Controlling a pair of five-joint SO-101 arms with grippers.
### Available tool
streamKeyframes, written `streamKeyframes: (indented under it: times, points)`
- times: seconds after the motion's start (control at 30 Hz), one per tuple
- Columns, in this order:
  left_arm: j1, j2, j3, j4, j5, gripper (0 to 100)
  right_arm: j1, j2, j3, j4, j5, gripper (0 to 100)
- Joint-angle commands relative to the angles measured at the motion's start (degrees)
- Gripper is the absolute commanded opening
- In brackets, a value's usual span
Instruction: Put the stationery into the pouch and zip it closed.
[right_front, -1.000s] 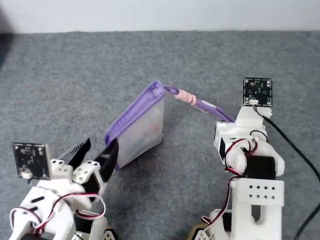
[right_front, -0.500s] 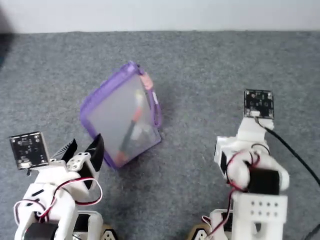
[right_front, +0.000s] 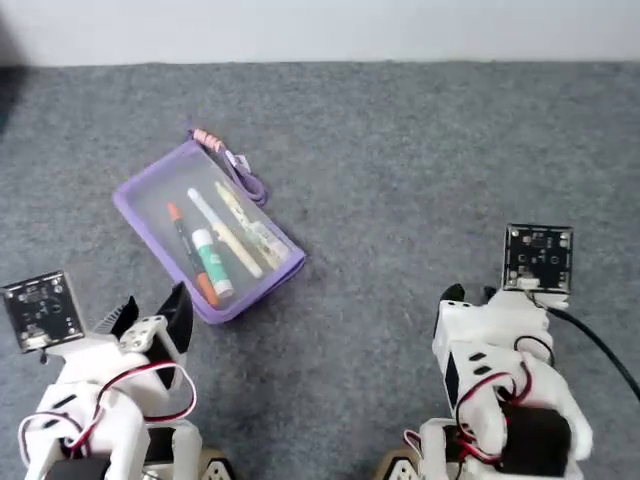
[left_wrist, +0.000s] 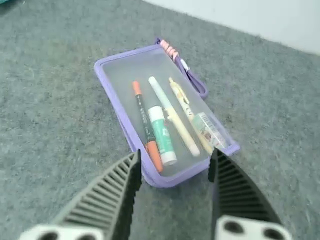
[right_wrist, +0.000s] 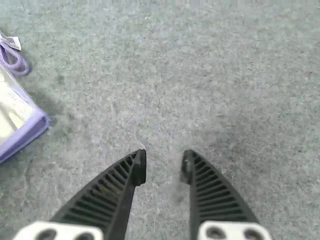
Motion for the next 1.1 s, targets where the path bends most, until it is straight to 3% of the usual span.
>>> streamKeyframes:
  times: [0.0, 0.2, 0.4, 0.77, 0.9, 1.07]
  points:
    - [-0.7, 0.0, -4.1, 1.4, 0.4, 22, 0.2, -0.3, -2.8, 0.1, -0.7, 7.6]
    - [-0.7, 0.0, -8.1, 1.3, 0.7, 20, 0.2, -1.2, -2.9, 0.0, -0.7, 0.6]
    - [-0.4, 0.0, -11.0, 1.0, 0.5, 1, 0.2, -4.1, -2.8, 0.4, -0.7, 0.8]
    - [0.6, -3.0, -10.4, 1.3, 0.3, 1, 0.1, -13.7, -2.0, 0.5, -0.8, 0.8]
    - [7.6, -11.1, -6.1, 1.0, -4.2, 1, 0.2, -18.9, 1.8, 0.6, -0.6, 0.8]
    - [4.7, -14.8, 1.2, -1.5, -9.0, 1, 0.2, -21.5, 5.9, 0.4, -0.7, 0.8]
